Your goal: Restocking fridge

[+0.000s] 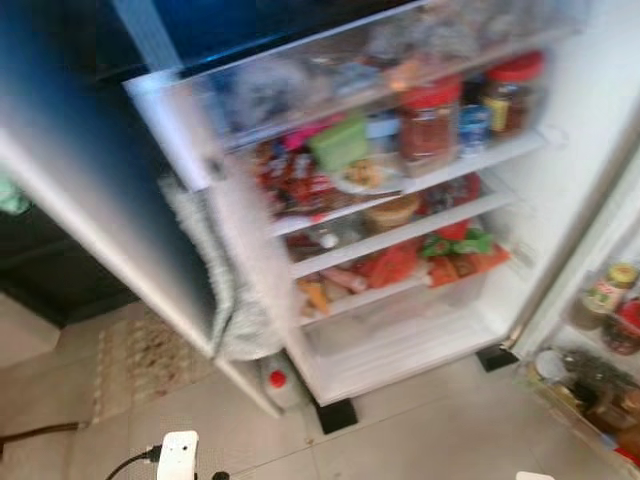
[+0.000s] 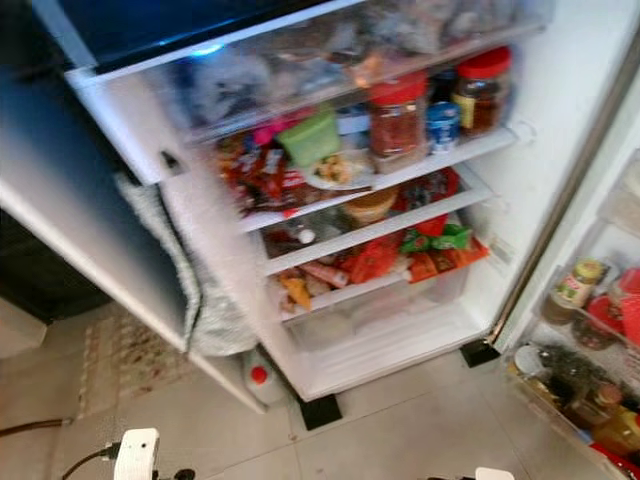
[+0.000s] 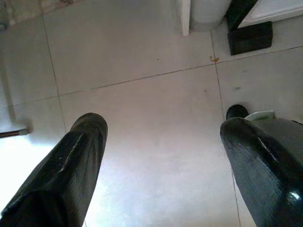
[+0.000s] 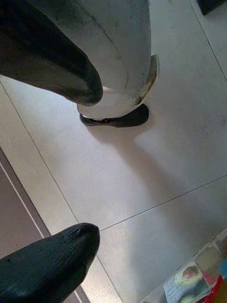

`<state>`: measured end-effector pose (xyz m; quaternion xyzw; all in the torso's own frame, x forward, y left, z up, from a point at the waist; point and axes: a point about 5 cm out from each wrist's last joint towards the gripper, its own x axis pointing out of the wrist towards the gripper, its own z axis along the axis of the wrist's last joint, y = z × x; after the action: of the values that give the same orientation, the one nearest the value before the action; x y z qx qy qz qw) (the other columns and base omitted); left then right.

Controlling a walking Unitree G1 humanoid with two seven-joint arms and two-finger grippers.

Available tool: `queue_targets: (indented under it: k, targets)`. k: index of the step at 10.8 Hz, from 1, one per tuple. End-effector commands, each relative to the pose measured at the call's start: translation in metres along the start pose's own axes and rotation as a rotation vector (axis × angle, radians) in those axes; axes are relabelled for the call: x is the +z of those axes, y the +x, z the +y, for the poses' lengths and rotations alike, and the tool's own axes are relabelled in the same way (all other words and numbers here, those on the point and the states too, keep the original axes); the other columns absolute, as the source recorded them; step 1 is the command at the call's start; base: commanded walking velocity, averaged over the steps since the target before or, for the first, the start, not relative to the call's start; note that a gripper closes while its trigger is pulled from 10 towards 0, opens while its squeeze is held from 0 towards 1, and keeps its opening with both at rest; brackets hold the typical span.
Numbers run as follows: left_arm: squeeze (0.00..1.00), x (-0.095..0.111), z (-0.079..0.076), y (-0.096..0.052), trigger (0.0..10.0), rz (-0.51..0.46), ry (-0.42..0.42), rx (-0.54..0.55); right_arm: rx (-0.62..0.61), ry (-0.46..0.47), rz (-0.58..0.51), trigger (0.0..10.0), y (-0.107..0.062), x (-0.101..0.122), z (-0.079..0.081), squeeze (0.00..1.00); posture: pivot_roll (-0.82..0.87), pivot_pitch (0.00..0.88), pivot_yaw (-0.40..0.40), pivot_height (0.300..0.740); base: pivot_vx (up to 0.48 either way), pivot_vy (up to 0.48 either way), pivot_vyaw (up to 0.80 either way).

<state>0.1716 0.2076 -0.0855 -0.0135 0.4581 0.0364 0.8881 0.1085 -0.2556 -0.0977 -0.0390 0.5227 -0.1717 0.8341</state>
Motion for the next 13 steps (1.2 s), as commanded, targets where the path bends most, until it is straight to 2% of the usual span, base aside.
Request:
queue_targets:
  k: [1, 2, 3, 4, 6, 8, 10, 12, 13]
  targets:
    - [0.0, -0.006, 0.009, -0.002, 10.0, 0.036, 0.015, 0.017, 0.229, 0.044, -0.069, 10.0, -0.004, 0.015, 0.056, 0.0, -0.02, 0.058, 0.144, 0.74, 0.0, 0.315, 0.0]
    - [0.0, -0.005, 0.009, -0.002, 10.0, 0.035, 0.027, 0.013, 0.275, -0.034, -0.087, 10.0, -0.005, 0.017, 0.061, 0.0, -0.01, 0.058, 0.145, 0.74, 0.0, 0.311, 0.0]
    - [0.0, -0.003, 0.009, -0.001, 10.0, 0.032, 0.041, 0.008, 0.303, -0.088, -0.106, 10.0, -0.005, 0.02, 0.058, 0.0, -0.01, 0.057, 0.148, 0.74, 0.0, 0.311, 0.0]
    - [0.0, -0.003, 0.009, -0.001, 10.0, 0.032, 0.049, 0.005, 0.296, -0.083, -0.113, 10.0, -0.004, 0.022, 0.054, 0.0, -0.02, 0.057, 0.149, 0.74, 0.0, 0.315, 0.0]
    - [0.0, -0.004, 0.008, -0.002, 10.0, 0.033, 0.051, -0.001, 0.234, 0.024, -0.088, 10.0, -0.002, 0.019, 0.044, 0.0, -0.01, 0.048, 0.151, 0.74, 0.0, 0.315, 0.0]
    - [0.0, -0.005, 0.008, -0.002, 10.0, 0.035, 0.045, -0.003, 0.177, 0.154, -0.057, 10.0, -0.003, 0.012, 0.043, 0.0, -0.01, 0.041, 0.148, 0.74, 0.0, 0.311, 0.0]
    - [0.0, -0.005, 0.007, -0.002, 10.0, 0.035, 0.043, -0.001, 0.194, 0.151, -0.036, 10.0, -0.005, 0.004, 0.05, 0.0, -0.02, 0.037, 0.143, 0.74, 0.0, 0.131, 0.0]
    - [0.0, -0.007, 0.008, -0.002, 10.0, 0.038, 0.036, 0.003, 0.181, 0.165, -0.036, 10.0, -0.003, 0.006, 0.042, 0.0, -0.05, 0.026, 0.15, 0.74, 0.0, 0.0, 0.0]
    - [0.0, -0.008, 0.008, -0.002, 10.0, 0.039, 0.032, 0.003, 0.175, 0.182, -0.037, 10.0, -0.003, 0.006, 0.041, 0.0, -0.06, 0.02, 0.153, 0.74, 0.0, 0.0, -0.76]
